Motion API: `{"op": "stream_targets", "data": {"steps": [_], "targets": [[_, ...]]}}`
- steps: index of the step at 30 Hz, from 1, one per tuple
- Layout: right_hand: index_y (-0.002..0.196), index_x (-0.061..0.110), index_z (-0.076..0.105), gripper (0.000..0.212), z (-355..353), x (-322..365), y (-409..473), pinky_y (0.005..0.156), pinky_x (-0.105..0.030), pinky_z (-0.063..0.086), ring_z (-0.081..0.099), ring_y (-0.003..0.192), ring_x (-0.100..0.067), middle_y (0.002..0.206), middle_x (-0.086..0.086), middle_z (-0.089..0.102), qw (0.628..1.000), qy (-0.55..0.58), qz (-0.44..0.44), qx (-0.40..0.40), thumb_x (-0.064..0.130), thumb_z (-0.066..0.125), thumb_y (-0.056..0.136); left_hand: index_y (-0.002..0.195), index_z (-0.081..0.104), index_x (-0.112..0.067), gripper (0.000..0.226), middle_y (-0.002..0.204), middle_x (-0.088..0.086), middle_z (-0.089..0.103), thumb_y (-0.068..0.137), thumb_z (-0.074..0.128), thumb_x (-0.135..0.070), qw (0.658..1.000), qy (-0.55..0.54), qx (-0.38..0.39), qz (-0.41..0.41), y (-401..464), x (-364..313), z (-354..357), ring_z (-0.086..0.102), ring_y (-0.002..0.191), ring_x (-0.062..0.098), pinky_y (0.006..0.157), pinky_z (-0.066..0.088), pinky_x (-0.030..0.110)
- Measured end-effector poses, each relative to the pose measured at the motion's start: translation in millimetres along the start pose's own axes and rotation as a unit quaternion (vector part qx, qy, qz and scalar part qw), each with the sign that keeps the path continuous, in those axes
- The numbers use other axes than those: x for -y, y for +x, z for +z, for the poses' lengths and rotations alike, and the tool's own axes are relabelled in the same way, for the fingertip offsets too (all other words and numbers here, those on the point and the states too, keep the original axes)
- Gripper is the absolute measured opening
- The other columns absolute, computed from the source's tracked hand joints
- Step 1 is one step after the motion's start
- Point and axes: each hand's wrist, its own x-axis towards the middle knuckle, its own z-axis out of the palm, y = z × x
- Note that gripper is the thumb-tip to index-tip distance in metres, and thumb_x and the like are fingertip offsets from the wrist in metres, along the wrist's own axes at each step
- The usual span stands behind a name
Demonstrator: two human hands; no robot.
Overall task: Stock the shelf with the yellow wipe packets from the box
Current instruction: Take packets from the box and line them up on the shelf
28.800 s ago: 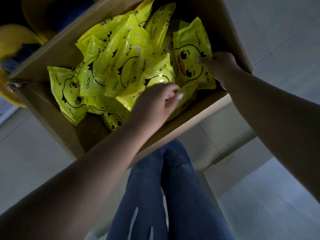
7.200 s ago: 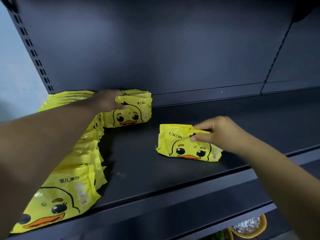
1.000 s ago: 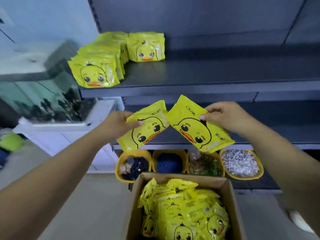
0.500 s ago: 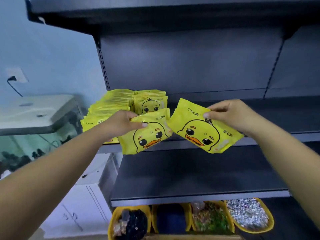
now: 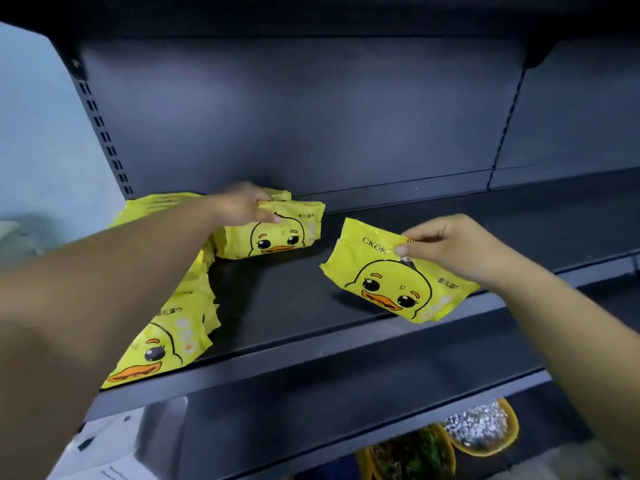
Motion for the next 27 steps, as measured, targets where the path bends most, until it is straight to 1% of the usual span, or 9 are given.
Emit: {"op": "stream_targets", "data": {"steps": [3,6,13,16,20,21,24,25,27], "targets": [[0.076,0.021,0.072,0.005,10.7,-10.6,12.1,0.053,-0.013,0.041,0.055,0.058,-0.005,0.063,0.012,0.066,1.000,0.001,0.015,-0.015,0.017,0.070,0.079,0.119,0.057,-0.006,0.050,0.120,0.011,0.057,0.085,0.059,-0.043,0.999,0.032,-0.003,0.008,15.1,16.1,11.1,0.051,0.112,0.028,0.083,0.040,0.030],[0.069,0.028,0.068,0.015,20.3,-16.9,19.1,0.047,-0.013,0.040,0.056,0.064,-0.014,0.058,0.013,0.066,1.000,0.014,0.023,-0.014,0.017,0.070,0.079,0.132,0.048,-0.010,0.058,0.138,0.009,0.046,0.086,0.057,-0.044,0.999,0.036,-0.014,0.000,18.3,31.5,24.6,0.041,0.126,0.026,0.094,0.035,0.028],[0.073,0.025,0.069,0.009,32.3,-12.3,33.1,0.072,-0.029,0.043,0.058,0.075,-0.018,0.079,-0.001,0.070,0.999,-0.012,0.029,0.019,0.017,0.070,0.078,0.123,0.054,-0.010,0.054,0.124,0.010,0.056,0.084,0.058,-0.047,0.995,0.100,-0.024,0.017,20.2,52.3,22.4,0.049,0.114,0.027,0.079,0.036,0.028],[0.072,0.027,0.069,0.011,36.4,-8.8,41.1,0.072,-0.030,0.044,0.058,0.075,-0.019,0.079,0.000,0.070,0.999,-0.010,0.028,0.025,0.018,0.071,0.078,0.130,0.049,-0.013,0.060,0.133,0.007,0.050,0.083,0.057,-0.049,0.992,0.122,-0.019,0.011,20.0,56.6,21.9,0.045,0.121,0.026,0.087,0.038,0.029],[0.058,0.039,0.069,0.026,44.2,3.4,58.7,0.067,-0.032,0.041,0.050,0.072,-0.020,0.066,0.010,0.068,0.997,-0.034,0.025,0.057,0.023,0.072,0.077,0.119,0.055,-0.018,0.051,0.113,0.003,0.057,0.079,0.062,-0.049,0.997,0.073,-0.020,0.001,9.1,62.1,11.3,0.052,0.095,0.022,0.067,0.039,0.025],[0.056,0.040,0.069,0.027,47.0,9.0,64.3,0.068,-0.030,0.039,0.048,0.071,-0.018,0.068,0.009,0.067,0.996,-0.045,0.019,0.069,0.024,0.071,0.078,0.118,0.055,-0.018,0.049,0.113,0.003,0.057,0.079,0.063,-0.047,0.998,0.056,-0.030,-0.002,2.7,65.2,4.8,0.053,0.094,0.021,0.069,0.041,0.026],[0.071,0.033,0.069,0.014,60.9,33.0,82.0,0.056,-0.021,0.038,0.047,0.059,-0.002,0.075,0.008,0.064,0.990,-0.085,-0.007,0.113,0.025,0.068,0.082,0.120,0.055,-0.016,0.049,0.120,0.004,0.059,0.081,0.062,-0.044,0.996,0.064,-0.066,0.008,-23.0,77.9,-15.2,0.054,0.107,0.024,0.086,0.042,0.029],[0.079,0.030,0.070,0.006,67.6,40.7,88.9,0.056,-0.022,0.039,0.049,0.063,-0.002,0.082,0.006,0.065,0.987,-0.100,-0.014,0.122,0.026,0.067,0.082,0.119,0.056,-0.014,0.048,0.119,0.005,0.060,0.081,0.063,-0.043,0.994,0.070,-0.082,0.017,-33.9,81.8,-20.6,0.055,0.107,0.025,0.086,0.041,0.028],[0.095,0.022,0.072,0.015,85.2,52.3,104.1,0.064,-0.024,0.039,0.051,0.083,-0.008,0.100,0.002,0.066,0.980,-0.134,-0.035,0.141,0.027,0.068,0.082,0.115,0.059,-0.011,0.047,0.113,0.007,0.063,0.079,0.065,-0.041,0.989,0.082,-0.114,0.043,-58.1,89.7,-29.2,0.057,0.101,0.026,0.083,0.040,0.028]]}}
